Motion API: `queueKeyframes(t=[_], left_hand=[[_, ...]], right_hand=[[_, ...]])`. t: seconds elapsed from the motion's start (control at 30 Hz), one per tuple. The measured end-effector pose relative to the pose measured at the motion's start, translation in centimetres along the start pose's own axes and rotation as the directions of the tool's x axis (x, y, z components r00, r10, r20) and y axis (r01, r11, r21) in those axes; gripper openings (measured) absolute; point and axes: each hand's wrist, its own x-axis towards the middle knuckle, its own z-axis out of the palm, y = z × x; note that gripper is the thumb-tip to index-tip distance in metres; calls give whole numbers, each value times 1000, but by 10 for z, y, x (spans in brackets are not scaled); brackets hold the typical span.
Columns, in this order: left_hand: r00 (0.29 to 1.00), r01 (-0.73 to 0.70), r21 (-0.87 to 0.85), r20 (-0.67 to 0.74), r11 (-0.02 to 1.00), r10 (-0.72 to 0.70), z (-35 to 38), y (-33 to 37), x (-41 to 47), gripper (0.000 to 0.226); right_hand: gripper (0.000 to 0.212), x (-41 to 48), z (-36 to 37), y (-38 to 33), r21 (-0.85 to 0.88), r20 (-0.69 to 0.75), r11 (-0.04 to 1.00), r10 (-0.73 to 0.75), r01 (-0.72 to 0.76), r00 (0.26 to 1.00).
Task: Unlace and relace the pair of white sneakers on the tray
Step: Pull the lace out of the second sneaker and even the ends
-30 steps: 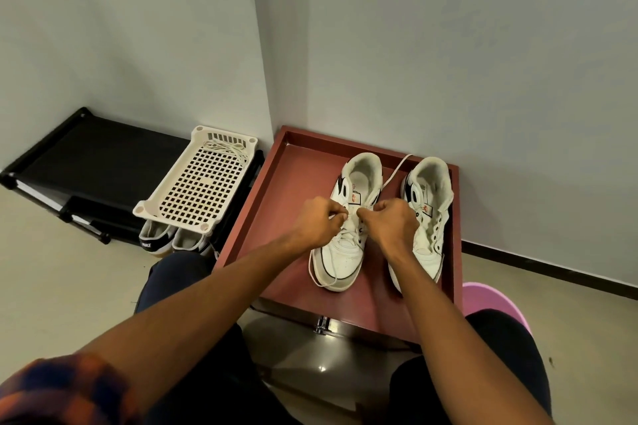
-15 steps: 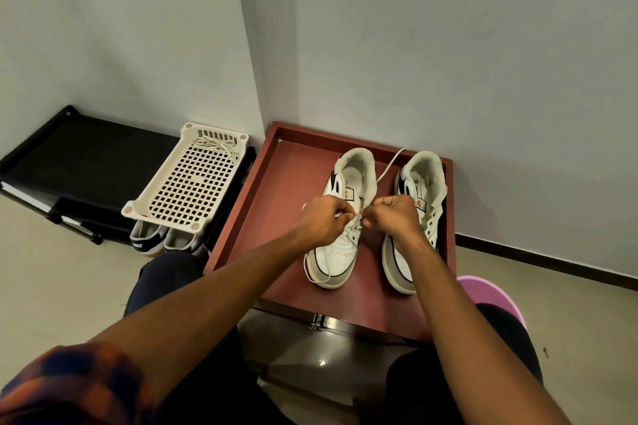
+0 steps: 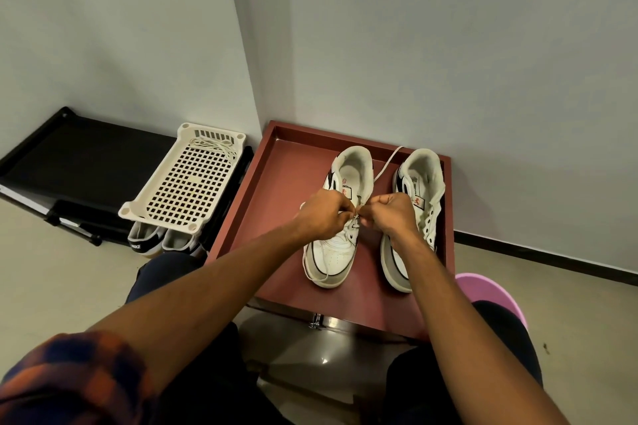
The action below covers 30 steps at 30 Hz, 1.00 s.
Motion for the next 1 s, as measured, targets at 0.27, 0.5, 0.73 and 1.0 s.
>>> queueKeyframes(t=[0.27, 0.5, 0.73, 1.0], left_hand=[[992, 128, -337, 25, 933, -127, 8, -8, 2, 11], [993, 118, -348, 30, 930, -115, 14, -8, -1, 24], [985, 165, -338, 98, 927, -140, 10, -6, 0, 14], [953, 281, -133, -76, 951, -292, 0, 24, 17, 14]], right_hand=[[15, -8, -4, 11, 66, 51, 995, -73, 70, 996], [21, -19, -4, 37, 163, 64, 982, -103, 91, 993], [4, -22, 5, 44, 105, -13, 974, -200, 200, 980], [15, -16, -21, 25, -285, -26, 903, -342, 321, 939]])
